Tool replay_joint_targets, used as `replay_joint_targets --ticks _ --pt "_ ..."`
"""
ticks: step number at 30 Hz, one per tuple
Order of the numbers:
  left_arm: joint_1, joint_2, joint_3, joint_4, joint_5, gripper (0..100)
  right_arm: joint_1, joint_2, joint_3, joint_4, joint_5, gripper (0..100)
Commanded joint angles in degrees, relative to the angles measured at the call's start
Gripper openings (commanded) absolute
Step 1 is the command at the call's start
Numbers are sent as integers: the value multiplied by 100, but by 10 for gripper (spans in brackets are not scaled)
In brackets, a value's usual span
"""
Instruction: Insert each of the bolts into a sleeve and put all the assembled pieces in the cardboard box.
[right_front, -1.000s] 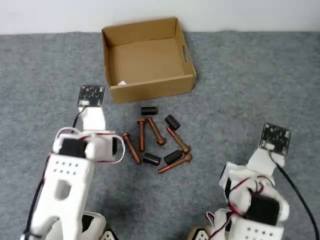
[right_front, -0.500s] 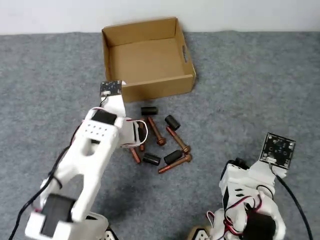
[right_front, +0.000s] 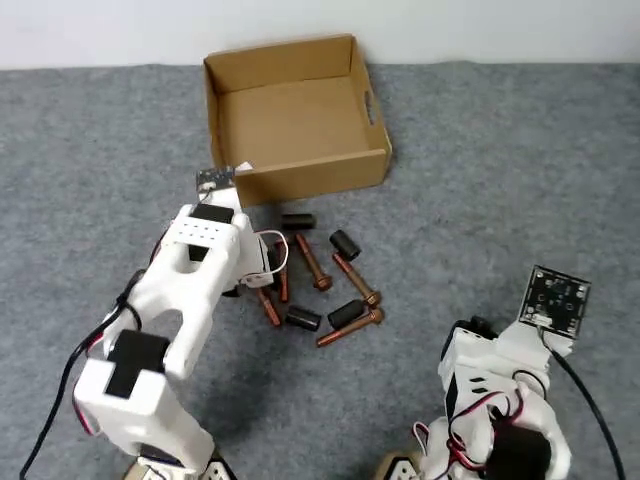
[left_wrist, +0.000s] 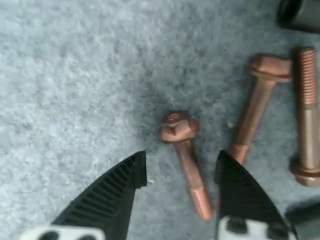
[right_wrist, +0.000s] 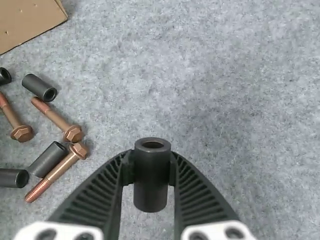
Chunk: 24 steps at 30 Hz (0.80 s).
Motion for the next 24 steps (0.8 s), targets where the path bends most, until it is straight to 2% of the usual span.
replay_joint_targets --ticks 1,4,6,10,15,24 --pt "-26 281 -251 -220 53 228 48 -31 -35 -127 -9 8" --pt "-35 651 -286 -325 53 225 48 -75 -35 -127 -9 8" --pt "-44 782 -382 -343 53 189 48 -75 -35 -127 -9 8" --pt "-9 809 -655 -149 26 8 40 -75 -35 -127 -9 8" --pt "-9 510 -796 149 53 4 22 -75 -35 -127 -9 8" --pt "334 -1407 -971 1380 -53 4 13 -75 -53 -119 -18 8"
